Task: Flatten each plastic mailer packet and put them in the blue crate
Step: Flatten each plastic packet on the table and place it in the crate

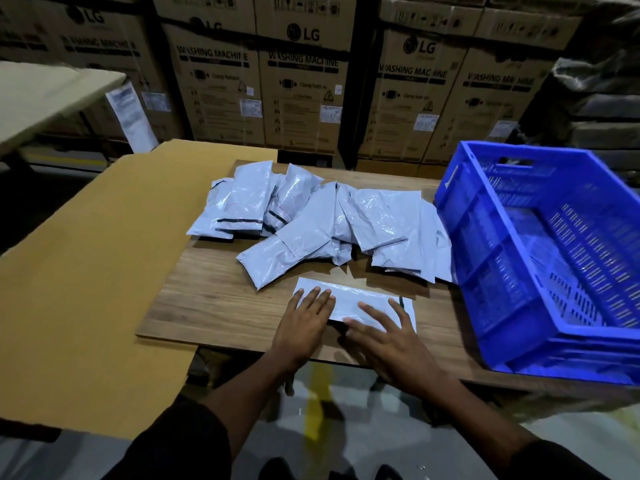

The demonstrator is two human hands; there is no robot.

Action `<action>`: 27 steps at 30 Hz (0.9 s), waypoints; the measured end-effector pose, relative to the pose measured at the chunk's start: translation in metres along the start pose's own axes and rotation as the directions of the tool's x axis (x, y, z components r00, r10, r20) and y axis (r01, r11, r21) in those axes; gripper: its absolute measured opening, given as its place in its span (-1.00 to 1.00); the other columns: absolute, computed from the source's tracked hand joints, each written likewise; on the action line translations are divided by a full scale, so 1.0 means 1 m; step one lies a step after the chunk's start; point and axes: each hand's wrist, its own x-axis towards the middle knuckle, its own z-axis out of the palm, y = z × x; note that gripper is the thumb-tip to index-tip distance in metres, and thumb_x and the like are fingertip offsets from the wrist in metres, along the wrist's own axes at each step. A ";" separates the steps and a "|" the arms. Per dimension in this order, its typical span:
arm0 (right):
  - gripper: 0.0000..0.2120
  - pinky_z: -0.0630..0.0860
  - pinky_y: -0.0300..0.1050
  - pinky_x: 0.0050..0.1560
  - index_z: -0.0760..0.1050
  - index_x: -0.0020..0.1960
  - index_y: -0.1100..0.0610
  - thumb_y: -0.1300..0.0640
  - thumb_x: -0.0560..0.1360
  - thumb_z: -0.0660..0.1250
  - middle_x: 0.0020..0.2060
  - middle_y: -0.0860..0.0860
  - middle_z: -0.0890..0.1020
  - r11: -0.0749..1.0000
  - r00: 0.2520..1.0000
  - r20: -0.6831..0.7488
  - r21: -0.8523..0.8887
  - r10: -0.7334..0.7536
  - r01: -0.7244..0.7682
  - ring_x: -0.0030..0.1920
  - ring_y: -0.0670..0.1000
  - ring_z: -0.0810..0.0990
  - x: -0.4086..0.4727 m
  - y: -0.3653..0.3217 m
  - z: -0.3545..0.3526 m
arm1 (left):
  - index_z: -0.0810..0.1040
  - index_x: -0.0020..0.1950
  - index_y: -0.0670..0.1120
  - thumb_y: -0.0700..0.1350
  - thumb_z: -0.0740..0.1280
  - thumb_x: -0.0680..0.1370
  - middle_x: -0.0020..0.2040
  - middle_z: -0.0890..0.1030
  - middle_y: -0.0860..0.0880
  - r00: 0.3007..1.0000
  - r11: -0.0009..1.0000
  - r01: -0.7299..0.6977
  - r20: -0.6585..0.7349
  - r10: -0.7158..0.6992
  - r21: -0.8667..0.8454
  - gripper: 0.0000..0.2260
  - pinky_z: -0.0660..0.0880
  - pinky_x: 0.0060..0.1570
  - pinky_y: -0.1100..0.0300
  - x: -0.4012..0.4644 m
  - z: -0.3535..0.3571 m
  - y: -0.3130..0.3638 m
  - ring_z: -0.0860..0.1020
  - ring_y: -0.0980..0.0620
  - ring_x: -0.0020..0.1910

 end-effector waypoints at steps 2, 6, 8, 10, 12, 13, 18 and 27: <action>-0.69 0.19 0.47 0.37 0.55 0.25 -0.09 0.10 0.53 0.31 0.38 -0.17 0.50 0.993 0.989 0.118 -0.066 -0.085 0.093 0.54 0.13 0.25 -0.004 0.007 0.000 | 0.56 0.37 -0.10 -0.25 0.36 0.40 0.38 0.57 -0.08 0.998 0.999 -0.047 -0.035 0.048 0.020 -0.49 0.39 0.37 -0.15 0.000 0.003 -0.003 0.53 -0.09 0.36; -0.81 0.59 0.15 0.05 0.61 0.01 -0.03 0.03 0.54 0.22 0.12 -0.11 0.66 0.998 0.993 0.110 -0.044 -0.043 0.048 0.28 0.14 0.58 0.003 0.026 -0.009 | 0.48 0.38 -0.12 -0.41 0.46 0.23 0.37 0.56 -0.10 0.989 0.999 -0.014 -0.148 0.008 -0.042 -0.28 0.16 0.40 -0.26 0.000 0.006 -0.009 0.47 -0.12 0.40; -0.76 0.61 -0.06 -0.20 0.61 0.04 -0.03 -0.03 0.52 0.20 0.10 -0.10 0.66 1.000 0.991 0.133 0.017 0.012 -0.014 0.11 0.09 0.64 0.011 0.029 -0.024 | 0.39 0.44 -0.12 -0.38 0.48 0.28 0.46 0.47 -0.12 0.981 0.999 0.024 -0.189 -0.031 -0.040 -0.26 0.19 0.39 -0.37 -0.001 -0.006 -0.010 0.34 -0.15 0.50; -0.76 0.59 -0.07 -0.29 0.63 0.03 -0.04 -0.04 0.49 0.23 0.05 -0.11 0.68 0.983 0.989 0.076 0.126 0.124 -0.133 -0.03 0.03 0.66 0.017 0.030 -0.035 | 0.27 0.54 -0.12 -0.20 0.37 0.51 0.59 0.26 -0.15 0.956 0.993 0.120 -0.269 -0.117 -0.008 -0.39 0.13 0.41 -0.43 -0.001 -0.025 -0.011 0.16 -0.19 0.59; -0.77 0.59 -0.05 -0.27 0.66 -0.01 -0.04 0.07 0.44 0.27 -0.06 -0.12 0.71 0.891 0.955 0.006 0.356 0.297 -0.280 -0.14 -0.02 0.68 0.022 0.030 -0.042 | 0.18 0.61 -0.13 -0.06 0.22 0.60 0.63 0.11 -0.19 0.909 0.971 0.238 -0.346 -0.234 -0.031 -0.42 0.09 0.46 -0.38 -0.003 -0.038 -0.012 0.06 -0.21 0.61; -0.75 0.60 -0.07 -0.23 0.69 -0.05 -0.02 0.14 0.41 0.26 -0.11 -0.13 0.72 0.807 0.922 0.004 0.483 0.387 -0.340 -0.18 -0.06 0.68 0.025 0.031 -0.045 | 0.19 0.61 -0.15 -0.04 0.21 0.61 0.63 0.11 -0.21 0.882 0.963 0.252 -0.387 -0.268 -0.093 -0.42 0.11 0.47 -0.35 -0.005 -0.040 -0.013 0.07 -0.22 0.61; -0.68 0.58 -0.03 -0.10 0.73 -0.19 0.05 0.41 0.41 0.31 -0.19 -0.09 0.74 0.398 0.779 0.383 0.697 0.496 -0.596 -0.14 0.03 0.69 0.043 0.044 -0.059 | 0.24 0.57 -0.12 -0.01 0.17 0.64 0.59 0.24 -0.17 0.919 0.977 0.016 -0.382 -0.098 -0.212 -0.49 0.29 0.42 -0.22 -0.015 -0.011 -0.007 0.22 -0.19 0.57; -0.67 0.55 0.04 0.10 0.62 0.14 0.07 0.08 0.45 0.21 0.06 0.05 0.69 0.739 0.777 0.199 0.240 0.598 -0.630 0.10 0.13 0.62 0.035 0.026 -0.003 | 0.47 0.44 -0.09 0.11 0.10 0.66 0.50 0.43 -0.12 0.984 0.988 0.092 -0.141 -0.109 -0.121 -0.55 0.29 0.40 -0.24 -0.022 0.028 0.019 0.40 -0.16 0.46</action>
